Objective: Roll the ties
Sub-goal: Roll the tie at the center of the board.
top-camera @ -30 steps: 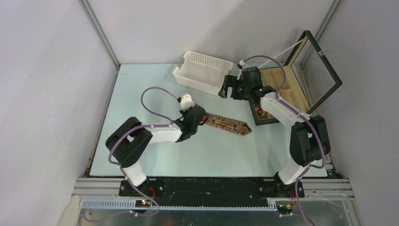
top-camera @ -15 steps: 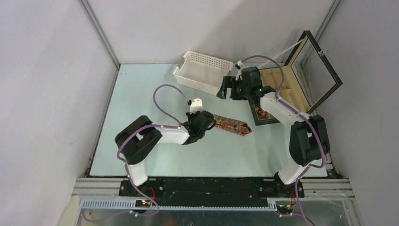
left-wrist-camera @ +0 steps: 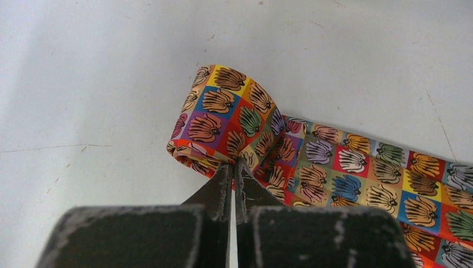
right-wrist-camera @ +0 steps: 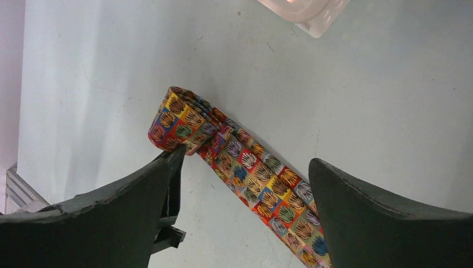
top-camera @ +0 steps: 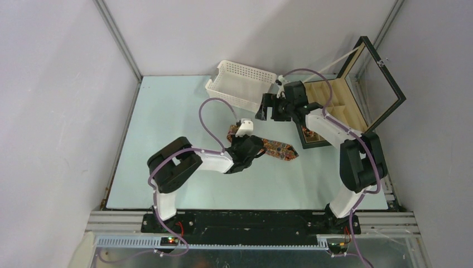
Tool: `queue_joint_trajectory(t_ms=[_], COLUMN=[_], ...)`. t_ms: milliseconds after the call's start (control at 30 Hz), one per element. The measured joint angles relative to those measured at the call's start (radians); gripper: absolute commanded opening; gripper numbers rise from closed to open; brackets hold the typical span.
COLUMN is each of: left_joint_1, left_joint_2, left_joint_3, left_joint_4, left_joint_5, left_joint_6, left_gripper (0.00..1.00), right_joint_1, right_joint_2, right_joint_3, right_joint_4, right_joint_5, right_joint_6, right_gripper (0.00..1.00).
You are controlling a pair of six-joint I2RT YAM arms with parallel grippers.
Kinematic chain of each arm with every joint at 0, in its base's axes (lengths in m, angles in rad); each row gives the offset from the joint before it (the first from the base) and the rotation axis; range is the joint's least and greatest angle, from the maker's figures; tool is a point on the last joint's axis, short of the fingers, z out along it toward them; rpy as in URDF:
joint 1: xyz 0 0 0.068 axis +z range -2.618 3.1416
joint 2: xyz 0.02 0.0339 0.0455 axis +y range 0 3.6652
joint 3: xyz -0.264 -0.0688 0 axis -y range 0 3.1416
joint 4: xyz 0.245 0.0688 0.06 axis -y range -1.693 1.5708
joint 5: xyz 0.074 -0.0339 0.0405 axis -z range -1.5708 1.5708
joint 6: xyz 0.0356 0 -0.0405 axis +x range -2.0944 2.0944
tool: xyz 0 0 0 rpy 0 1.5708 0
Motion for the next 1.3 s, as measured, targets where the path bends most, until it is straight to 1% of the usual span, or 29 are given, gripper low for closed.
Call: queue_joint_trajectory(t_ms=[100,233,333,567,633,700,833,867,900,933,967,1000,1033,1067,1100,1133,1233,1267,1300], left_joint_1=[-0.015,-0.030,-0.036,-0.041,-0.041,-0.041,-0.041,-0.041,-0.042,-0.042,-0.043,-0.043,-0.043,-0.043,-0.043,-0.043,-0.043,-0.043,-0.043], left_joint_2=[0.016,0.032,0.043,0.064,0.066,0.067,0.070,0.070,0.070,0.070,0.070,0.071,0.072,0.072,0.074,0.074,0.076,0.076,0.076], left_joint_3=[0.010,0.015,0.016,0.016,0.016,0.016,0.016,0.016,0.016,0.016,0.016,0.016,0.016,0.016,0.016,0.016,0.016,0.016,0.016], left_joint_4=[0.002,0.006,0.013,0.036,0.041,0.045,0.057,0.058,0.060,0.061,0.063,0.064,0.065,0.065,0.066,0.067,0.070,0.070,0.071], left_joint_5=[-0.017,-0.024,-0.023,-0.009,-0.004,0.002,0.015,0.016,0.019,0.020,0.021,0.021,0.022,0.023,0.023,0.023,0.023,0.023,0.023], left_joint_6=[0.024,0.050,0.067,0.106,0.119,0.128,0.149,0.153,0.155,0.156,0.158,0.163,0.164,0.164,0.164,0.166,0.171,0.172,0.172], left_gripper=[0.00,0.00,0.00,0.00,0.00,0.00,0.00,0.00,0.00,0.00,0.00,0.00,0.00,0.00,0.00,0.00,0.00,0.00,0.00], right_joint_1=[0.000,0.000,0.000,0.000,0.000,0.000,0.005,0.008,0.011,0.017,0.023,0.033,0.043,0.051,0.061,0.069,0.088,0.092,0.094], right_joint_2=[0.006,0.024,0.043,0.084,0.096,0.108,0.151,0.164,0.182,0.200,0.215,0.238,0.259,0.273,0.291,0.307,0.336,0.340,0.342], right_joint_3=[0.002,0.024,0.050,0.093,0.103,0.111,0.155,0.172,0.195,0.222,0.243,0.279,0.307,0.329,0.355,0.379,0.412,0.412,0.412], right_joint_4=[-0.004,-0.016,-0.028,-0.046,-0.049,-0.051,-0.059,-0.060,-0.061,-0.061,-0.061,-0.065,-0.067,-0.068,-0.074,-0.080,-0.082,-0.083,-0.084], right_joint_5=[-0.008,-0.026,-0.047,-0.098,-0.115,-0.134,-0.206,-0.226,-0.249,-0.274,-0.291,-0.319,-0.339,-0.355,-0.372,-0.385,-0.398,-0.397,-0.395], right_joint_6=[0.000,-0.007,-0.011,-0.014,-0.014,-0.014,-0.018,-0.019,-0.019,-0.019,-0.022,-0.021,-0.024,-0.032,-0.035,-0.035,-0.037,-0.038,-0.039], right_gripper=[0.97,0.94,0.92,0.90,0.88,0.82,0.66,0.63,0.56,0.50,0.38,0.32,0.19,0.15,0.08,0.06,0.09,0.09,0.06])
